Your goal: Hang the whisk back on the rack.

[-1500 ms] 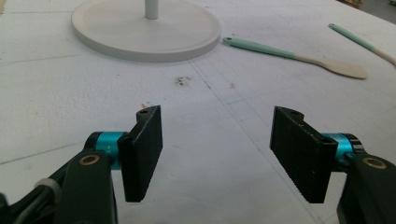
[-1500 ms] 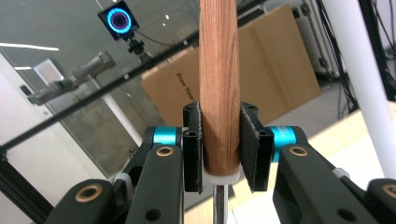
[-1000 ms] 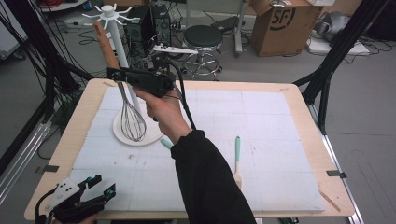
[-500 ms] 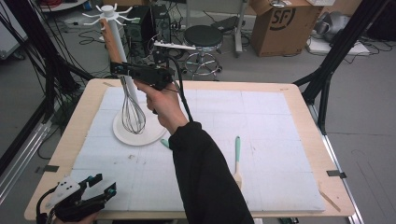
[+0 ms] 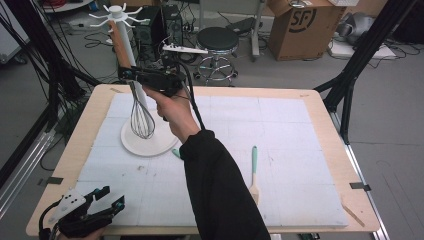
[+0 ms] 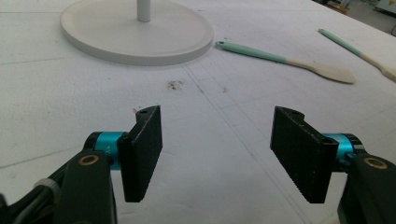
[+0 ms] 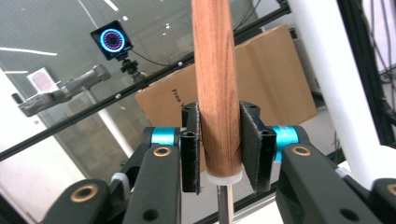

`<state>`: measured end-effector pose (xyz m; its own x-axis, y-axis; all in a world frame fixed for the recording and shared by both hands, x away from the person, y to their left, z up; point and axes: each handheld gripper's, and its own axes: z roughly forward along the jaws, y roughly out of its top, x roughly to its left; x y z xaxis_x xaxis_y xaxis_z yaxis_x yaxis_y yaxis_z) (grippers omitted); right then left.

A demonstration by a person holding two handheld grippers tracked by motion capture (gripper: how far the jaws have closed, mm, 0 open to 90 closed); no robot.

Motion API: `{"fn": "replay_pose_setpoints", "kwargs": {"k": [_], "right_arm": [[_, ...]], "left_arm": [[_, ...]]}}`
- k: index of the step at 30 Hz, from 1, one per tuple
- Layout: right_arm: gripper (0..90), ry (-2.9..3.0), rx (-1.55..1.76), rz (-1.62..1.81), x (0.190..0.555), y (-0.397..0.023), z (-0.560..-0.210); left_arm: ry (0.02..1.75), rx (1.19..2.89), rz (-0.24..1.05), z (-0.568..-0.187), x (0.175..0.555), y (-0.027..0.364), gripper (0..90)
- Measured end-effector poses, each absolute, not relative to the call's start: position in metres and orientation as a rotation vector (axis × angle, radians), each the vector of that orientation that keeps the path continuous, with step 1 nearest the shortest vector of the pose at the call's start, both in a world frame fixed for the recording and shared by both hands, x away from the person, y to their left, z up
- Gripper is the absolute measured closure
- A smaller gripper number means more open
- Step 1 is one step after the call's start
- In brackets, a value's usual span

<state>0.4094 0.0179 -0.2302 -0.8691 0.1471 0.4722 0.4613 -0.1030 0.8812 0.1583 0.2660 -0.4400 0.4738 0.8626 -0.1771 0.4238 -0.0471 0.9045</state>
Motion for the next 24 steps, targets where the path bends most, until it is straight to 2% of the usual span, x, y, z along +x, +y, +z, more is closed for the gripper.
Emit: {"fn": "replay_pose_setpoints", "kwargs": {"k": [5,14,22,23,24], "right_arm": [[57.0,-1.952,-0.705,-2.067,0.412,0.02,-0.233],[49.8,-1.977,-0.727,-2.078,0.41,0.011,-0.229],[52.7,-1.973,-0.738,-2.127,0.408,-0.002,-0.224],[57.3,-1.965,-0.746,-2.137,0.407,-0.004,-0.223],[66.2,-1.963,-0.74,-2.146,0.407,-0.007,-0.221]], "left_arm": [[1.123,1.663,0.521,-0.44,0.159,0.267,34.6],[1.116,1.664,0.512,-0.44,0.161,0.265,34.6],[1.109,1.671,0.501,-0.44,0.165,0.261,34.5],[1.107,1.675,0.501,-0.44,0.165,0.261,34.5],[1.104,1.681,0.5,-0.44,0.166,0.26,34.5]]}}
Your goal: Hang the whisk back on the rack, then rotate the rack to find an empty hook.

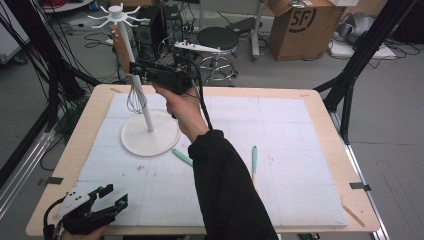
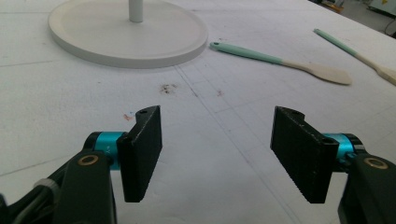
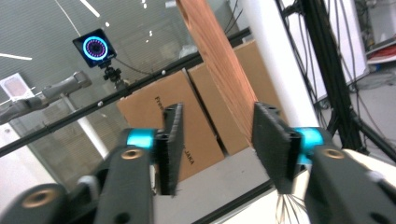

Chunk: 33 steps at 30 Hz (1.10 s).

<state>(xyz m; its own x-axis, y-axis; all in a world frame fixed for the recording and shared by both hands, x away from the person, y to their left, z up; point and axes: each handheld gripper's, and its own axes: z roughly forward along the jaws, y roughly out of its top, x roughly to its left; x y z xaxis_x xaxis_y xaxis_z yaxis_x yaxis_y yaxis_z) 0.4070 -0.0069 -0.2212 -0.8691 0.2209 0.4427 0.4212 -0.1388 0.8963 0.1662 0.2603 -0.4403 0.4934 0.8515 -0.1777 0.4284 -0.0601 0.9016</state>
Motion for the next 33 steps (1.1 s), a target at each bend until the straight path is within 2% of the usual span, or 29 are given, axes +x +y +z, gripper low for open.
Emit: {"fn": "replay_pose_setpoints", "kwargs": {"k": [1,5,12,21,33], "right_arm": [[68.9,-1.961,-0.727,-2.163,0.407,-0.01,-0.22],[89.0,-1.921,-0.736,-2.218,0.407,-0.021,-0.213],[90.0,-1.847,-0.763,-2.276,0.409,-0.033,-0.204],[90.0,-1.818,-0.802,-2.33,0.416,-0.03,-0.173],[90.0,-1.723,-0.844,-2.331,0.438,-0.025,-0.177]], "left_arm": [[1.103,1.677,0.498,-0.44,0.167,0.26,34.5],[1.093,1.68,0.49,-0.44,0.17,0.257,34.5],[1.083,1.675,0.474,-0.44,0.174,0.255,34.5],[1.081,1.669,0.459,-0.44,0.179,0.253,34.4],[1.077,1.654,0.442,-0.439,0.18,0.258,34.4]]}}
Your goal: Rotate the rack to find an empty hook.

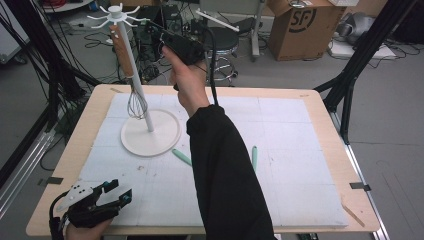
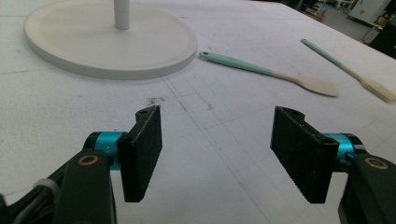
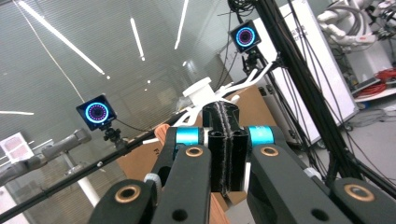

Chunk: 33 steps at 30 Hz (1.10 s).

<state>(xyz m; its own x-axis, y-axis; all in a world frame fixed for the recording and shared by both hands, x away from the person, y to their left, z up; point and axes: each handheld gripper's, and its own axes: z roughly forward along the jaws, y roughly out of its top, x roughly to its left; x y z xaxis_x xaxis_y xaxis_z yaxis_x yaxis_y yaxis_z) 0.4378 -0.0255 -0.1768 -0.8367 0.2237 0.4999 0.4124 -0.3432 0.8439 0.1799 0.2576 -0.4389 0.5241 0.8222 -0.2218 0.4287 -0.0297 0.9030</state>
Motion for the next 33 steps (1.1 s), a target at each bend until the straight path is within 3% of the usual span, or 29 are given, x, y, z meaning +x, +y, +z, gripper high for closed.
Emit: {"fn": "replay_pose_setpoints", "kwargs": {"k": [23,33], "right_arm": [[90.0,-1.811,-0.738,-2.255,0.416,0.023,-0.171],[90.0,-1.847,-0.747,-2.241,0.412,0.019,-0.182]], "left_arm": [[1.083,1.635,0.433,-0.437,0.179,0.259,33.9],[1.093,1.626,0.436,-0.437,0.178,0.261,32.9]]}}
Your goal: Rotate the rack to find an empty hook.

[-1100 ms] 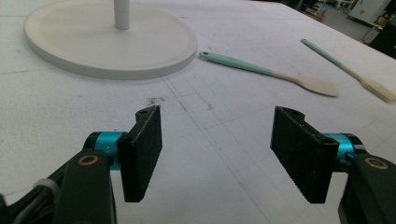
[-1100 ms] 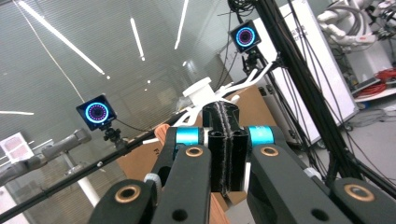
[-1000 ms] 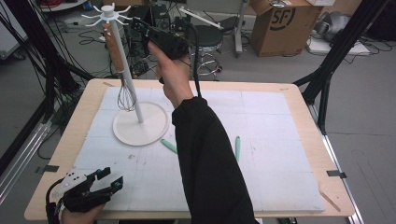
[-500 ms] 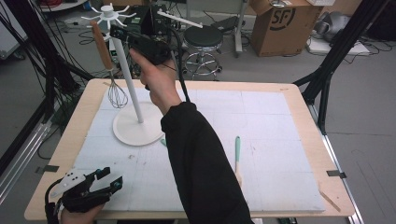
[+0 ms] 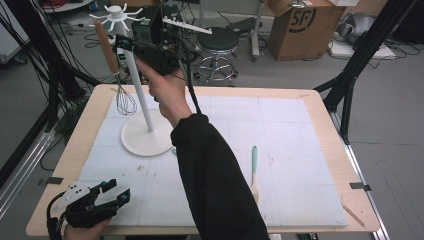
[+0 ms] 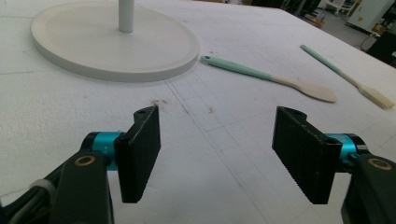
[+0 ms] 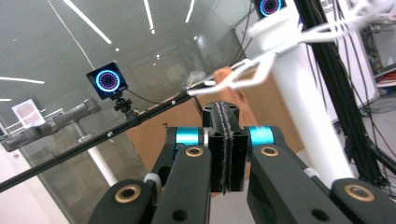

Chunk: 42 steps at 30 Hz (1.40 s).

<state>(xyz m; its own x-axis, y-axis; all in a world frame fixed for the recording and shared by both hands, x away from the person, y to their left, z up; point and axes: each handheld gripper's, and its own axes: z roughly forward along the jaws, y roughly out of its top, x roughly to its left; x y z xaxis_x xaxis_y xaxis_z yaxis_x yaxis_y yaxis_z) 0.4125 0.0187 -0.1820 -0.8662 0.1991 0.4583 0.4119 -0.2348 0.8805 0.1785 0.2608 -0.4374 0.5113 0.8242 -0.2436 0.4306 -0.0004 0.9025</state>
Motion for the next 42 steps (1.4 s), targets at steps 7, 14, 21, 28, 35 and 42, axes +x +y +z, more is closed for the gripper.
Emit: {"fn": "replay_pose_setpoints", "kwargs": {"k": [7,14,21,28,35,42], "right_arm": [[90.0,-1.783,-0.846,-2.288,0.421,-0.003,-0.184],[90.0,-1.77,-0.838,-2.319,0.42,-0.008,-0.17],[90.0,-1.794,-0.809,-2.285,0.415,0.01,-0.169],[90.0,-1.815,-0.796,-2.266,0.412,0.025,-0.168],[90.0,-1.87,-0.791,-2.233,0.411,0.035,-0.17],[90.0,-1.884,-0.856,-2.226,0.41,0.013,-0.182]], "left_arm": [[1.095,1.627,0.437,-0.438,0.178,0.259,32.6],[1.094,1.626,0.434,-0.438,0.178,0.259,32.5],[1.104,1.624,0.44,-0.438,0.179,0.26,31.0],[1.109,1.616,0.436,-0.438,0.178,0.262,31.0],[1.114,1.612,0.442,-0.438,0.177,0.264,31.1],[1.119,1.607,0.443,-0.437,0.174,0.265,31.1]]}}
